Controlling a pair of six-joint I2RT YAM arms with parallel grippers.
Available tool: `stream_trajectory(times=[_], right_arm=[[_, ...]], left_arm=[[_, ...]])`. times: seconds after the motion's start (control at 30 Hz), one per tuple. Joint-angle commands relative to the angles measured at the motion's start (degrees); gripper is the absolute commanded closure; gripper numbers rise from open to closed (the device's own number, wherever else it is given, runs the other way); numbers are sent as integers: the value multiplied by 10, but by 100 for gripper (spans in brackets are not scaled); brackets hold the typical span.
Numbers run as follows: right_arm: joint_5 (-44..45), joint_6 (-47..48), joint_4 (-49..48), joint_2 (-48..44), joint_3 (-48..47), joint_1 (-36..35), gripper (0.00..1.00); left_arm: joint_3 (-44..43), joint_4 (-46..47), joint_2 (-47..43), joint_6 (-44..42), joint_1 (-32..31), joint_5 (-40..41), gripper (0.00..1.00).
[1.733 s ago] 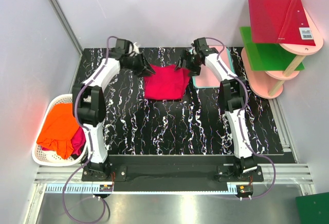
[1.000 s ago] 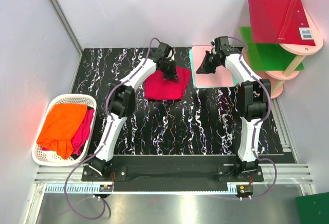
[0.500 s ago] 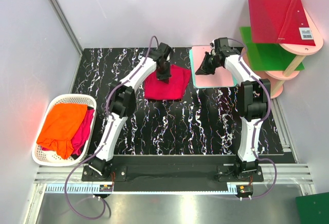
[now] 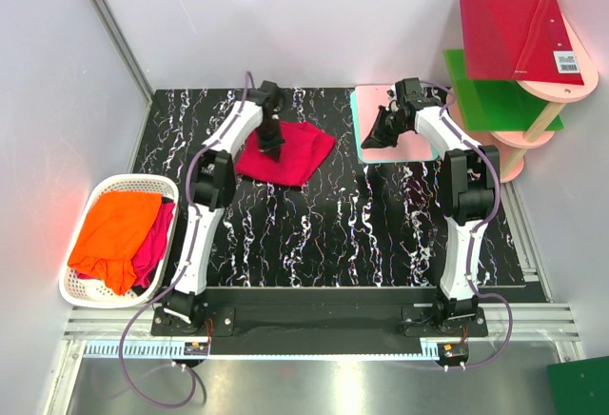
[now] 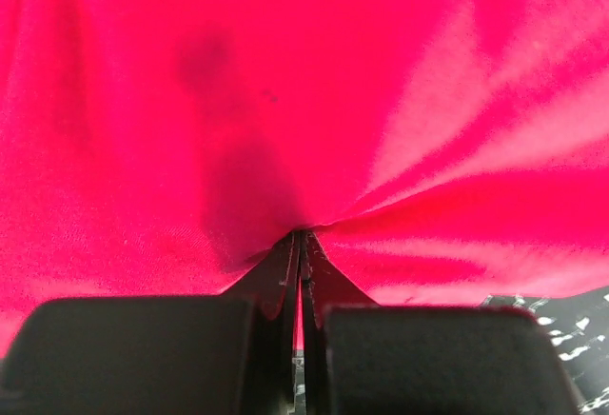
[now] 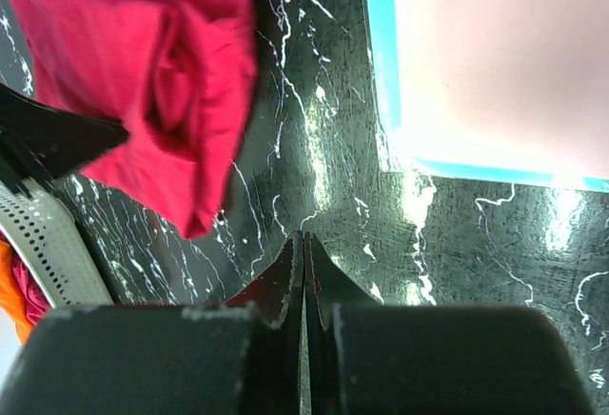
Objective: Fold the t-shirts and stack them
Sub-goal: Put the neatly folded tshirt into the corner of the board with the left arm
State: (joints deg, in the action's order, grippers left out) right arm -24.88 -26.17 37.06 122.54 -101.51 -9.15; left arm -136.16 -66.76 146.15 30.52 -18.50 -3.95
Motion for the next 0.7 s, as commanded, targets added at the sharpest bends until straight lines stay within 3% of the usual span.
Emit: stream_trajectory(times=[0.0, 0.27, 0.33, 0.67], right_arm=[[-19, 2, -20, -42, 3, 1, 98], [-25, -1, -23, -35, -9, 1, 98], [-31, 0, -23, -32, -8, 1, 98], [-37, 7, -24, -33, -9, 3, 97]], left_arm=[[36, 20, -45, -15, 15, 16, 100], [70, 148, -128, -24, -44, -93, 100], [60, 153, -117, -9, -50, -132, 100], [32, 160, -32, 6, -63, -177, 100]])
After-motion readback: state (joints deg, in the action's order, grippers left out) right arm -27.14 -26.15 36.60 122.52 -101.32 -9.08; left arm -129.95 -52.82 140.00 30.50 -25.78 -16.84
